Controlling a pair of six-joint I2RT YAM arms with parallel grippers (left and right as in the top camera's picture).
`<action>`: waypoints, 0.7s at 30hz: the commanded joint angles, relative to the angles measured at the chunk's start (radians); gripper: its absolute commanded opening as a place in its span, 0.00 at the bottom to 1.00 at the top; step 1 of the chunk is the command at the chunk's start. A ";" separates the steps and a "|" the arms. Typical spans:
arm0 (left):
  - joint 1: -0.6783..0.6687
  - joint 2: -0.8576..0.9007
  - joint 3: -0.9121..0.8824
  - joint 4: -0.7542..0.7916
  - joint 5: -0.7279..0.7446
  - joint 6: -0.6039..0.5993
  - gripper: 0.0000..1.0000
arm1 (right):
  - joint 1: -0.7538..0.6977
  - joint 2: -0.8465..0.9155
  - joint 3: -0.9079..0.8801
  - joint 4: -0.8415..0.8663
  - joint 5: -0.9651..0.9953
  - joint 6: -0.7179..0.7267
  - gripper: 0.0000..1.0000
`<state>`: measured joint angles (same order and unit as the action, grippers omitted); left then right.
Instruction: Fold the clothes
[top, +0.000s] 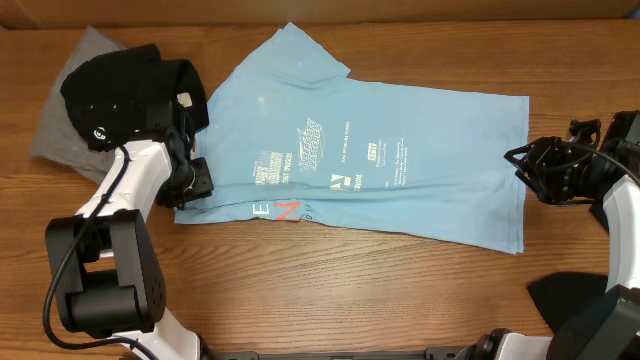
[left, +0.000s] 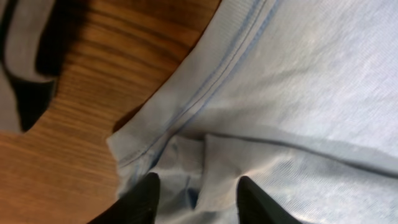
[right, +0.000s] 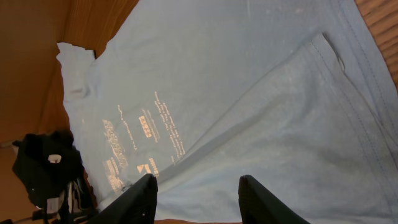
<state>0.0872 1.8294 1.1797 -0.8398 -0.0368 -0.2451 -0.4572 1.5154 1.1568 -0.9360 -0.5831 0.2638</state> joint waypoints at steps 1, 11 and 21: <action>0.004 -0.018 -0.042 0.006 0.053 -0.013 0.33 | 0.005 -0.013 0.023 0.002 0.005 -0.002 0.46; 0.006 -0.018 -0.034 -0.007 0.068 0.002 0.10 | 0.005 -0.013 0.023 0.006 0.005 -0.002 0.47; 0.006 -0.018 0.074 0.063 0.145 0.002 0.05 | 0.005 -0.013 0.023 0.014 0.006 -0.002 0.47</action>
<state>0.0872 1.8294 1.2213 -0.8001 0.0734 -0.2485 -0.4572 1.5154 1.1568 -0.9310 -0.5816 0.2653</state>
